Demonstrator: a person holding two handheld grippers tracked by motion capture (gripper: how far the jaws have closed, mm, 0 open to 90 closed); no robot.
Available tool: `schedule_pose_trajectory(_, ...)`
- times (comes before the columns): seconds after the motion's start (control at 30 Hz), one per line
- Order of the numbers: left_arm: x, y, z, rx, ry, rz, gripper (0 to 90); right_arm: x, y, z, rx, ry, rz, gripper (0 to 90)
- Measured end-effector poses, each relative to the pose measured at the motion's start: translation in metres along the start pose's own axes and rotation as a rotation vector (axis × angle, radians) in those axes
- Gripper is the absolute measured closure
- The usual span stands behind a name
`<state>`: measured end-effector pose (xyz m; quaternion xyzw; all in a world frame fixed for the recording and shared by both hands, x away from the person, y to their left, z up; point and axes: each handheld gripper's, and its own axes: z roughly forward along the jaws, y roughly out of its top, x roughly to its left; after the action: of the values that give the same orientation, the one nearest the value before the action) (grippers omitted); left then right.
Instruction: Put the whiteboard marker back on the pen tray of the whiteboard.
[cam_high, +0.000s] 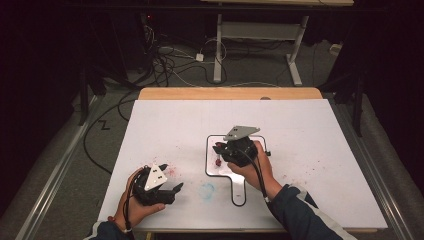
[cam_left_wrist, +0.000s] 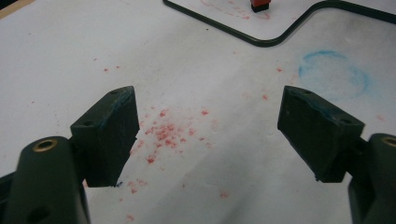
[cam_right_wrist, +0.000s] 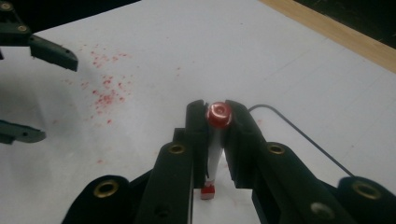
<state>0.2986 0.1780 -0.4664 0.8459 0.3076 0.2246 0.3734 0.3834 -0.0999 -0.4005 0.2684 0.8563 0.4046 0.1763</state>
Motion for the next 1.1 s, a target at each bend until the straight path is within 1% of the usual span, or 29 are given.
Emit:
schedule_pose_trajectory(0.03, 0.000, 0.000, 0.000, 0.001, 0.000, 0.001, 19.9, 0.000, 0.000, -0.001, 0.011, -0.032, -0.019, 81.3)
schedule_pose_trajectory(0.07, 0.000, 0.000, 0.000, 0.001, 0.000, 0.002, 19.9, -0.001, 0.000, -0.002, 0.026, -0.096, -0.051, 81.3)
schedule_pose_trajectory(0.1, -0.001, 0.000, 0.000, 0.002, -0.002, 0.001, 19.9, -0.005, -0.002, -0.003, 0.026, -0.120, -0.050, 81.3)
schedule_pose_trajectory(0.13, -0.001, 0.000, 0.001, 0.004, -0.002, 0.001, 19.9, -0.011, -0.003, -0.004, 0.016, -0.102, -0.013, 81.3)
schedule_pose_trajectory(0.17, -0.001, 0.000, 0.001, 0.004, -0.004, 0.000, 19.8, -0.014, -0.004, -0.004, 0.012, -0.093, 0.010, 81.3)
schedule_pose_trajectory(0.2, -0.001, 0.000, 0.001, 0.004, -0.005, 0.000, 19.9, -0.015, -0.005, -0.005, 0.006, -0.079, 0.022, 81.3)
schedule_pose_trajectory(0.23, -0.001, 0.000, 0.001, 0.004, -0.006, 0.000, 19.8, -0.014, -0.005, -0.004, -0.002, -0.048, 0.036, 81.3)
schedule_pose_trajectory(0.3, -0.001, 0.001, 0.002, 0.006, -0.007, 0.003, 19.8, -0.008, -0.003, -0.002, -0.007, 0.010, 0.045, 81.3)
schedule_pose_trajectory(0.33, -0.001, 0.001, 0.002, 0.006, -0.007, 0.003, 19.9, -0.004, -0.002, -0.001, -0.009, 0.039, 0.034, 81.3)
schedule_pose_trajectory(0.43, -0.001, 0.001, 0.002, 0.005, -0.010, 0.007, 19.8, 0.004, 0.003, 0.003, -0.002, 0.085, 0.018, 81.2)
schedule_pose_trajectory(0.5, -0.001, 0.001, 0.002, 0.006, -0.011, 0.007, 19.8, 0.005, 0.006, 0.006, 0.009, 0.074, -0.007, 81.2)
schedule_pose_trajectory(0.53, -0.001, 0.001, 0.002, 0.006, -0.012, 0.008, 19.8, 0.004, 0.007, 0.008, 0.010, 0.061, -0.011, 81.2)
schedule_pose_trajectory(0.6, -0.001, 0.000, 0.002, 0.006, -0.013, 0.007, 19.8, 0.000, 0.010, 0.012, 0.008, 0.001, -0.034, 81.2)
schedule_pose_trajectory(0.67, -0.001, 0.000, 0.002, 0.005, -0.015, 0.007, 19.8, -0.009, 0.012, 0.019, -0.009, -0.018, -0.038, 81.2)
schedule_pose_trajectory(0.7, -0.001, 0.000, 0.002, 0.006, -0.015, 0.010, 19.9, -0.011, 0.013, 0.021, -0.008, -0.042, -0.050, 81.2)
schedule_pose_trajectory(0.73, -0.001, 0.000, 0.002, 0.006, -0.015, 0.010, 19.9, -0.014, 0.014, 0.025, -0.020, -0.055, -0.070, 81.2)
schedule_pose_trajectory(0.77, -0.001, 0.000, 0.002, 0.005, -0.015, 0.008, 19.8, -0.016, 0.014, 0.027, -0.032, -0.053, -0.079, 81.2)
schedule_pose_trajectory(0.8, -0.001, 0.000, 0.002, 0.003, -0.016, 0.007, 19.9, -0.018, 0.015, 0.029, -0.034, -0.059, -0.066, 81.2)
schedule_pose_trajectory(0.83, -0.001, 0.000, 0.002, 0.003, -0.016, 0.006, 19.8, -0.021, 0.015, 0.031, -0.037, -0.062, -0.069, 81.2)
schedule_pose_trajectory(0.87, 0.000, 0.000, 0.002, 0.004, -0.015, 0.003, 19.9, -0.022, 0.016, 0.031, -0.039, -0.056, -0.050, 81.2)
schedule_pose_trajectory(0.9, 0.000, 0.000, 0.002, 0.004, -0.015, 0.002, 19.9, -0.023, 0.016, 0.031, -0.039, -0.034, -0.031, 81.2)
schedule_pose_trajectory(0.93, 0.000, -0.001, 0.001, 0.004, -0.015, 0.001, 19.9, -0.022, 0.017, 0.030, -0.035, -0.004, -0.025, 81.2)
schedule_pose_trajectory(0.97, 0.000, -0.001, 0.001, 0.003, -0.015, 0.001, 19.9, -0.017, 0.017, 0.028, -0.025, 0.035, -0.025, 81.3)
schedule_pose_trajectory(1.1, -0.001, 0.000, 0.001, 0.006, -0.017, 0.002, 19.9, 0.000, 0.020, 0.023, 0.016, 0.105, -0.067, 81.3)
